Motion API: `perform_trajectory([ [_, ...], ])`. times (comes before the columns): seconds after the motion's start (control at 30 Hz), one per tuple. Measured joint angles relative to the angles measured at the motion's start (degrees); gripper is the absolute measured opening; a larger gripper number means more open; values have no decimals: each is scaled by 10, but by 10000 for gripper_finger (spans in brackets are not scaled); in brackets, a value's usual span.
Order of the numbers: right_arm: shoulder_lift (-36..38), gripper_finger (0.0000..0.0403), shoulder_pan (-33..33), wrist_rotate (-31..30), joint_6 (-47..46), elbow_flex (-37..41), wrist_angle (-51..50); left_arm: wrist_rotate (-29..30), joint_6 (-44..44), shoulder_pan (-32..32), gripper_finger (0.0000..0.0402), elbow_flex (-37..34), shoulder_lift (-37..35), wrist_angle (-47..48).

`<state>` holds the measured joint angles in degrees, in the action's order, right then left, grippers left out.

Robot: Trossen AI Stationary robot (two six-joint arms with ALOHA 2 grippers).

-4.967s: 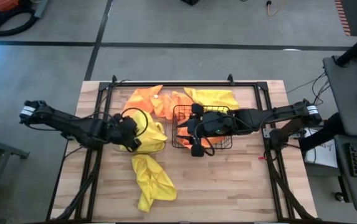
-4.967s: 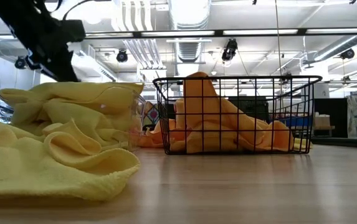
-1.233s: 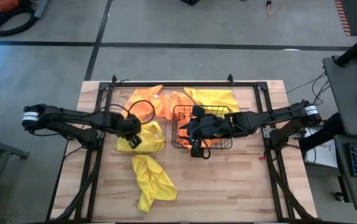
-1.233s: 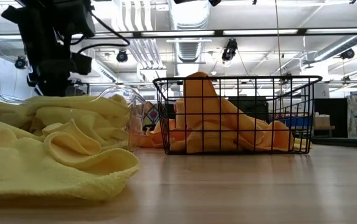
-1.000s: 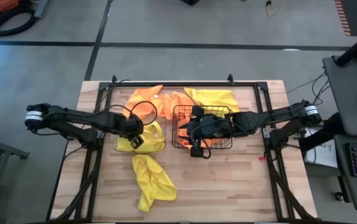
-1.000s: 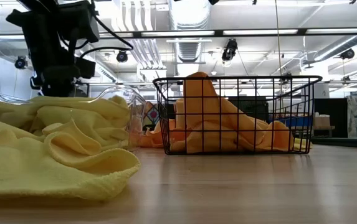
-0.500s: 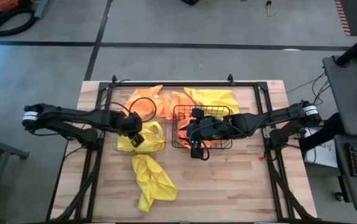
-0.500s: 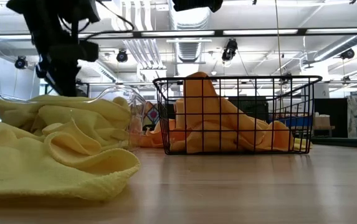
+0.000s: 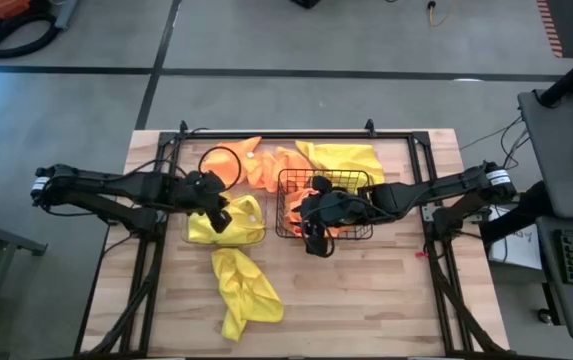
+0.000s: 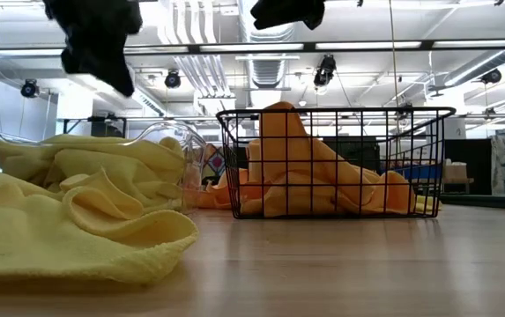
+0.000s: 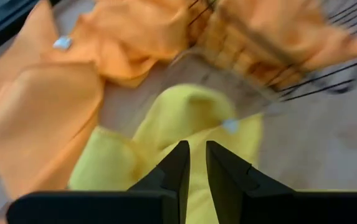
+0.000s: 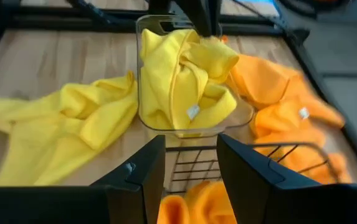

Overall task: Sort microfiber towel by color & place in baskets
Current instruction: Adjust the black wire basket

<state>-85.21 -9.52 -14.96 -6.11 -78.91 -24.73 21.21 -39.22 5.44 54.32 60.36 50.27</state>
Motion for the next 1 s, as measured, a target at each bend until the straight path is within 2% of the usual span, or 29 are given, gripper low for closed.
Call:
perform_trajectory([
  [0.13, -3, 139, -7, 22, -73, 0, -12, 29, 1, 57, 38, 36, 5, -4],
  [0.27, -16, 139, -47, 39, -116, 0, -16, 78, 8, 134, 38, 54, 8, -30],
  [0.57, -27, 139, -140, 29, -221, -2, -16, 72, 12, 283, 38, 60, 11, -69],
  [0.77, -41, 139, -189, 29, -305, -2, -15, 48, 54, 311, 38, 60, 23, -98],
  [1.0, -83, 139, -218, 23, -413, -3, -14, 41, 57, 323, 38, 60, 48, -96],
])
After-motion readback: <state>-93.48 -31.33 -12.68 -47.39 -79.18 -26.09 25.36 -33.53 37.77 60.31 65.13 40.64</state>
